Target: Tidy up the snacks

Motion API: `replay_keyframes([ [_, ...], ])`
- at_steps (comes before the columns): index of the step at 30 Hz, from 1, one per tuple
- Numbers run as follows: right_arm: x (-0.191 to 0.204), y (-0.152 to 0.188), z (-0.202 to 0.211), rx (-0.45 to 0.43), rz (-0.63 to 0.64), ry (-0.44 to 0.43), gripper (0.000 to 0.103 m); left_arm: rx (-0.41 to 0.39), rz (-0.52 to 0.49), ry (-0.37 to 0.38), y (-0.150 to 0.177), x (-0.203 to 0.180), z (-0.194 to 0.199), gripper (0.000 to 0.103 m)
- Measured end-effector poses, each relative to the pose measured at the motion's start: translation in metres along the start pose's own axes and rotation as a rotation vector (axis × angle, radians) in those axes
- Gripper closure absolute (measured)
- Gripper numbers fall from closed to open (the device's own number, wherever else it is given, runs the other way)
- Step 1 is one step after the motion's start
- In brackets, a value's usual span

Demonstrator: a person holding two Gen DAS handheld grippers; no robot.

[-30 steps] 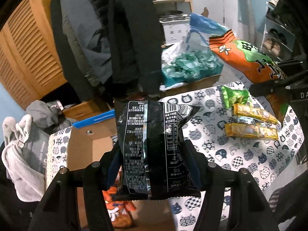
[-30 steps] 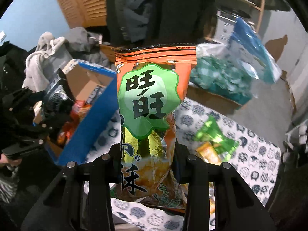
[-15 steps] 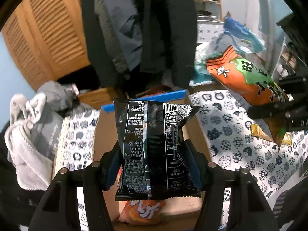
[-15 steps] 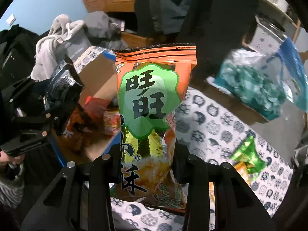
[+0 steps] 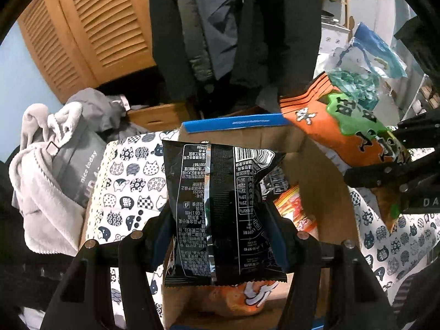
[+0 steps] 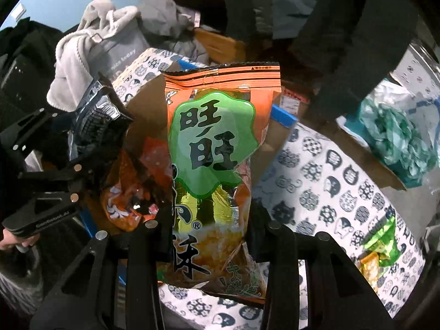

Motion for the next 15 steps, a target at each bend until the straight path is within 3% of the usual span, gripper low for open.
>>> replay_keyframes([
  [5, 0.009, -0.005, -0.012, 0.015, -0.004, -0.011, 0.064, 0.027, 0.02, -0.005, 0.005, 0.007, -0.006, 0.04],
  [8, 0.008, -0.009, -0.012, 0.001, -0.01, -0.004, 0.046, 0.037, 0.029, -0.012, 0.006, 0.01, -0.008, 0.04],
  [11, 0.007, -0.012, -0.01, -0.007, -0.006, 0.001, 0.044, 0.036, 0.031, -0.023, 0.005, 0.012, -0.008, 0.04],
  [15, 0.004, -0.011, -0.006, -0.009, -0.01, 0.002, 0.044, 0.021, 0.045, -0.023, 0.002, 0.014, -0.004, 0.025],
])
Point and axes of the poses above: each gripper's, at about its wrist camera, not at the fingertips, and z roughly against the way its jaws point, x to its left, y to its underside, the point moved 9 cm from there along -z, roughly the way its jaws point, and after that the axes turned 9 degrees about -x, right-handed, at the moved point
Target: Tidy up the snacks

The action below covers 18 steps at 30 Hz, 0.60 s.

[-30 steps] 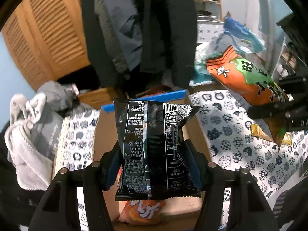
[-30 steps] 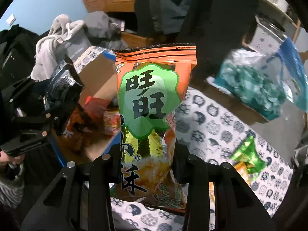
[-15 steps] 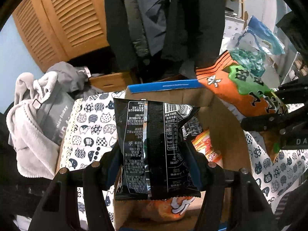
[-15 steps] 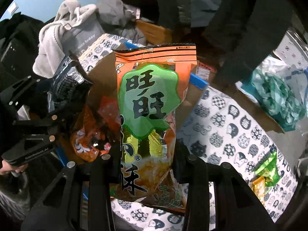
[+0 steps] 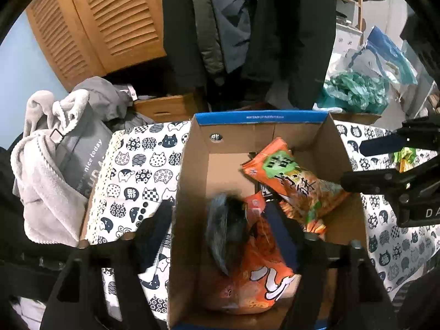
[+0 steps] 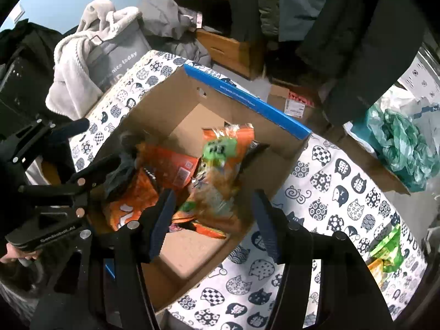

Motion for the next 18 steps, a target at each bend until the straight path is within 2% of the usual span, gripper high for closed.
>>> replay_keyframes([
  [6, -0.008, 0.005, 0.011, -0.011, 0.013, 0.026, 0.043, -0.013, -0.012, 0.015, -0.005, -0.009, 0.004, 0.025],
  [10, -0.016, 0.01, 0.022, -0.027, 0.022, 0.048, 0.037, -0.008, -0.021, 0.036, -0.005, -0.021, 0.005, 0.024],
  [18, -0.041, 0.029, 0.043, -0.038, 0.027, 0.087, 0.037, -0.003, -0.058, 0.099, -0.009, -0.065, 0.008, 0.024],
])
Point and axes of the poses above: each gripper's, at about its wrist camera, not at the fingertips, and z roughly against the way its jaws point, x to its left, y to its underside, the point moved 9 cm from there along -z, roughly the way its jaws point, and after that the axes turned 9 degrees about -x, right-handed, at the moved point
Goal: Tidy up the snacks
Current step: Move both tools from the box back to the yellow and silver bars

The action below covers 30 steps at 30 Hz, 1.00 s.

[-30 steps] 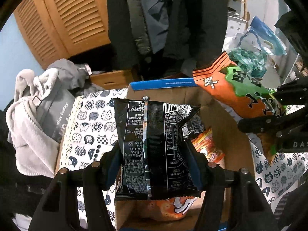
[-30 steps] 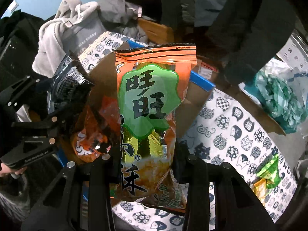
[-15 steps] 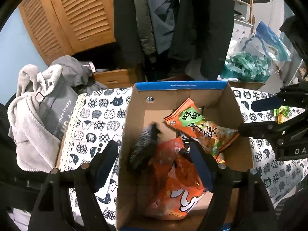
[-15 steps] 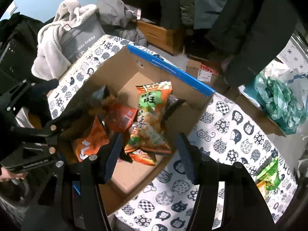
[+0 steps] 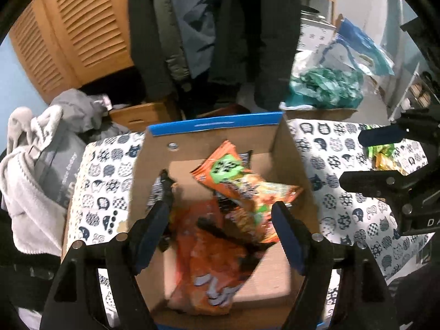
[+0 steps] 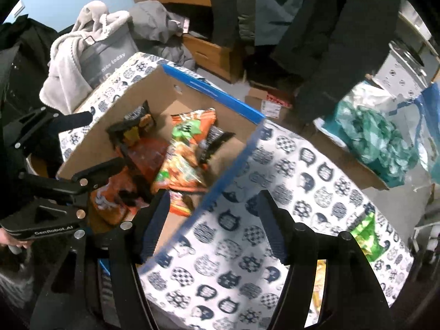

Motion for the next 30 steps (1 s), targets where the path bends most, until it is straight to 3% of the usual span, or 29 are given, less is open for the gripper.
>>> replay_keyframes([
  [20, -0.133, 0.094, 0.046, 0.015, -0.182, 0.119, 0.037, 0.031, -0.223, 0.058, 0.0, -0.121, -0.004, 0.023],
  [30, -0.194, 0.153, 0.049, 0.057, -0.253, 0.178, 0.037, 0.102, -0.285, 0.106, 0.018, -0.176, -0.022, 0.022],
])
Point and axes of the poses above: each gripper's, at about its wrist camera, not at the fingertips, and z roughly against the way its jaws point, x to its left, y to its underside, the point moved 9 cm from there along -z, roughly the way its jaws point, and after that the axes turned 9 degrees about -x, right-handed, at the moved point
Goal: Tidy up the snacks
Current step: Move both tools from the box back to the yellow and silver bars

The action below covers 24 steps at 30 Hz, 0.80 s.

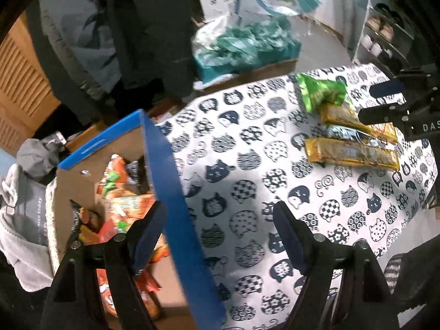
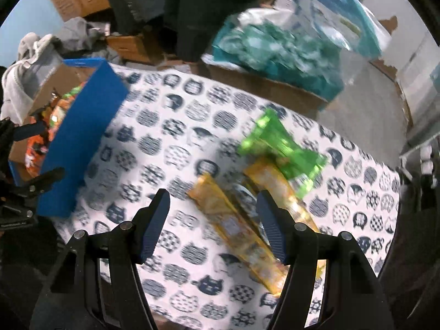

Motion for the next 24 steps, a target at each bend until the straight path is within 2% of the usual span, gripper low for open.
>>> replay_keyframes([
  [14, -0.076, 0.073, -0.039, 0.122, -0.06, 0.087, 0.037, 0.081, -0.032, 0.037, 0.001, -0.057, -0.046, 0.022],
  [24, -0.11, 0.101, -0.048, 0.144, -0.077, 0.137, 0.037, 0.121, -0.025, 0.044, -0.003, -0.081, -0.073, 0.022],
])
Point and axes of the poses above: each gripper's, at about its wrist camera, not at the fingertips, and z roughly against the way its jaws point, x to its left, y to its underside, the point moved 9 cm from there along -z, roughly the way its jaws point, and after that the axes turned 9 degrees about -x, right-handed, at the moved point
